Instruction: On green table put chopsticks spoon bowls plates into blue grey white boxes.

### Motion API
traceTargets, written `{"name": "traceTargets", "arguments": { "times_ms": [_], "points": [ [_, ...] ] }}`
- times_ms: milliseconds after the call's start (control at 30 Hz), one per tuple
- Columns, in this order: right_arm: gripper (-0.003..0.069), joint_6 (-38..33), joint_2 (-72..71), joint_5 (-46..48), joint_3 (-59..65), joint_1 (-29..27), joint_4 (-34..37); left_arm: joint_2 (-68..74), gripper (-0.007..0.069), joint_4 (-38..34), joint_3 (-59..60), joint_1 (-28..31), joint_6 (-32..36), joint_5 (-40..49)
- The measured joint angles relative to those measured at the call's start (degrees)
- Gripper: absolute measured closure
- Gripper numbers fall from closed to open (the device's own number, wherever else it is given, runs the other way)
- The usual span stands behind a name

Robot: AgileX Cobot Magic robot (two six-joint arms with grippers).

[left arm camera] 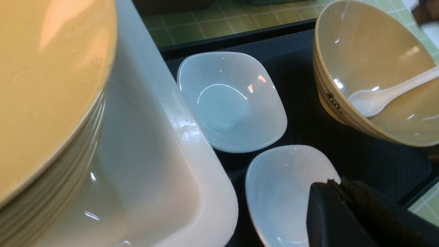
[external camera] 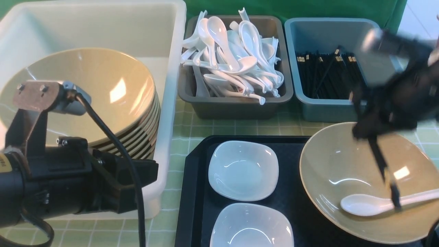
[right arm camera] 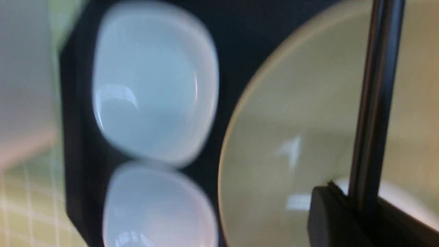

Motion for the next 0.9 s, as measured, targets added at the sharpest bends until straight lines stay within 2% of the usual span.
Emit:
{"name": "traceTargets", "arguments": {
  "times_ms": [233,433,567,633,767,900],
  "points": [
    [0.0602,-5.27,14.82,-3.26,-17.6,-6.64,11.49,1.76,0.0626,-4.16,-4.36,0.0,9.3,1.43],
    [0.0602,-4.45,30.0,-5.34,-33.6,-8.91,13.11,7.06,0.0626,-10.06,-11.93,-0.06,15.3,5.15],
    [0.0602,-3.22,38.36,-7.41,-40.38,-10.16,14.16,10.02,0.0626,-11.73,-13.16,-0.1,16.31,7.11],
    [0.0602,-3.17,42.46,-9.35,-42.96,-10.72,16.86,10.92,0.0626,-11.86,-13.16,-0.1,16.53,8.48],
    [0.0602,-3.17,46.7,-13.26,-43.63,-10.89,19.91,11.23,0.0626,-12.26,-13.16,-0.1,16.53,9.56],
    [0.0593,-3.28,48.39,-15.29,-43.79,-10.89,20.04,11.23,0.0626,-12.53,-13.16,-0.1,16.06,10.38]
  ]
}}
